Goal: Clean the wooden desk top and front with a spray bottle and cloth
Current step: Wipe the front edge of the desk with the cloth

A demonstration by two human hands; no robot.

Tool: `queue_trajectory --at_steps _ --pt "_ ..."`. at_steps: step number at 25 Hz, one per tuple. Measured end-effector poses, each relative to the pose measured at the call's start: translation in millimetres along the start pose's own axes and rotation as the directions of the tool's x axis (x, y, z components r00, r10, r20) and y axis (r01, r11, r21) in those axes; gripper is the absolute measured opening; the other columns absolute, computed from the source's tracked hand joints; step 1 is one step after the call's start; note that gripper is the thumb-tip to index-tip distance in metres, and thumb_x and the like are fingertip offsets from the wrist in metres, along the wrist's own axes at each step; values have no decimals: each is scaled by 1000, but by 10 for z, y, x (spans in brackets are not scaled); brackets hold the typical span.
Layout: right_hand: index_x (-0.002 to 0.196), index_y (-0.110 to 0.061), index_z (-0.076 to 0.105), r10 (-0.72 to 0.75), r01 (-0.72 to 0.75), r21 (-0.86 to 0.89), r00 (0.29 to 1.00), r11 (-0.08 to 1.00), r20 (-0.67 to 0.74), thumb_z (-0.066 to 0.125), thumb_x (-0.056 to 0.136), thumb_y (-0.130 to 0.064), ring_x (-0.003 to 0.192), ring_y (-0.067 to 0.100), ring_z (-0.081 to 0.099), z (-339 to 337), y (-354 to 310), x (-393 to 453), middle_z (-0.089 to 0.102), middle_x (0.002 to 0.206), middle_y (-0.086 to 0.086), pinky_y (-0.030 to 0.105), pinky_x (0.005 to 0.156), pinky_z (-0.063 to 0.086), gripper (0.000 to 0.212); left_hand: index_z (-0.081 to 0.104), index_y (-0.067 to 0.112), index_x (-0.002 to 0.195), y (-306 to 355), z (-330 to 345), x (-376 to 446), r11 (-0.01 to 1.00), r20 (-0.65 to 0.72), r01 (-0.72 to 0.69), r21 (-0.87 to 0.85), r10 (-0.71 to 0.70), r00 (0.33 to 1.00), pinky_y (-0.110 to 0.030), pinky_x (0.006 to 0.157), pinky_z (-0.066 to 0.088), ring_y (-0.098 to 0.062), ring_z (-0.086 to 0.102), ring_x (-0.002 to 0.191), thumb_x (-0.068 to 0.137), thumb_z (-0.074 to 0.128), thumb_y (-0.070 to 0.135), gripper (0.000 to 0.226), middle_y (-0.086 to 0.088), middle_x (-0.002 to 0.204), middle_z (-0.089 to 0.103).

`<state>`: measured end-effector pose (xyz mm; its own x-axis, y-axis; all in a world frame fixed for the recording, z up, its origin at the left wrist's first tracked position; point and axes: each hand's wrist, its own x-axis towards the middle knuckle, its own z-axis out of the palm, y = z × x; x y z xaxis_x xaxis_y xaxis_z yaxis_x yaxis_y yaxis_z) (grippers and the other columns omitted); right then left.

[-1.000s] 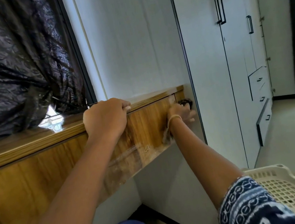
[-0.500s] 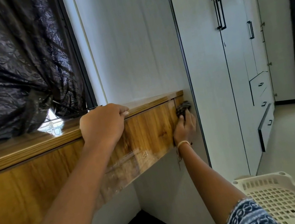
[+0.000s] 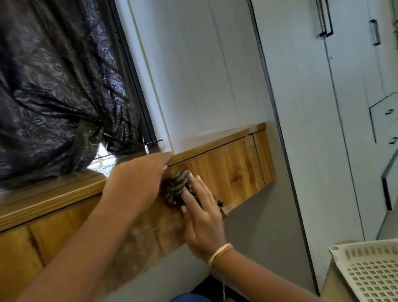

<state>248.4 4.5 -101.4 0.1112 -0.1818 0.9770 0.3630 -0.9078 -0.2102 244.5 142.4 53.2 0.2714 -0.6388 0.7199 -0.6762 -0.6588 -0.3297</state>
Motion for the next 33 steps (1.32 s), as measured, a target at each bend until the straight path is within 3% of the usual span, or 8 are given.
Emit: queue_trajectory --at_steps 2,6,9,16,20,25,28,33 --pt "139 -10 51 -66 66 -57 998 996 -6 47 97 -10 143 30 34 -173 488 159 41 151 15 44 117 31 42 55 23 137 -355 -127 -330 990 -10 -112 81 113 994 -40 83 55 -26 68 107 99 44 27 40 -1 126 67" --pt "147 -8 39 557 -572 6 797 820 -235 35 103 -19 142 34 33 -439 1244 764 34 155 16 47 116 30 46 65 15 127 -1082 -505 -927 973 43 -147 176 142 989 -44 78 59 -24 72 95 97 31 43 53 -4 115 72" --pt "147 -10 39 668 -686 38 693 727 -270 35 103 -21 143 36 30 -308 876 772 32 156 17 49 116 29 46 61 20 132 -1349 -790 -1306 995 42 -43 88 39 998 -44 86 57 -23 69 105 100 21 55 62 -1 125 67" --pt "142 -16 44 42 -43 15 998 999 36 39 93 -13 149 34 19 650 -1799 -413 30 158 15 48 120 17 50 56 27 137 -1319 -991 -1676 983 -14 154 -102 -156 988 -33 105 43 -13 55 124 95 46 33 43 7 135 60" --pt "142 -16 50 -502 484 135 816 865 287 49 89 -8 145 34 29 643 -2065 -484 36 155 14 49 114 30 54 61 28 131 -1255 -946 -1657 957 -80 211 -197 -230 970 -31 103 45 -13 58 121 95 55 11 41 4 129 64" --pt "136 -12 45 113 -108 -143 993 984 25 42 97 -13 142 40 31 105 -556 -9 36 153 20 58 113 32 39 60 32 132 -1260 -984 -1671 929 -49 267 -257 -288 956 -30 109 38 -7 52 126 97 53 9 43 9 133 61" --pt "145 -8 40 561 -563 13 821 826 -109 33 102 -22 146 38 24 8 -423 35 28 157 19 55 114 30 46 62 30 129 -1193 -956 -1658 929 -105 246 -276 -284 953 -27 109 40 -4 54 124 95 55 7 42 9 130 63" --pt "141 -12 41 240 -240 -32 971 970 -3 39 98 -13 149 37 15 606 -1904 -540 24 160 17 56 119 19 43 54 33 137 -1284 -999 -1654 940 14 258 -222 -261 965 -24 112 32 -9 48 131 93 57 4 53 8 139 56"
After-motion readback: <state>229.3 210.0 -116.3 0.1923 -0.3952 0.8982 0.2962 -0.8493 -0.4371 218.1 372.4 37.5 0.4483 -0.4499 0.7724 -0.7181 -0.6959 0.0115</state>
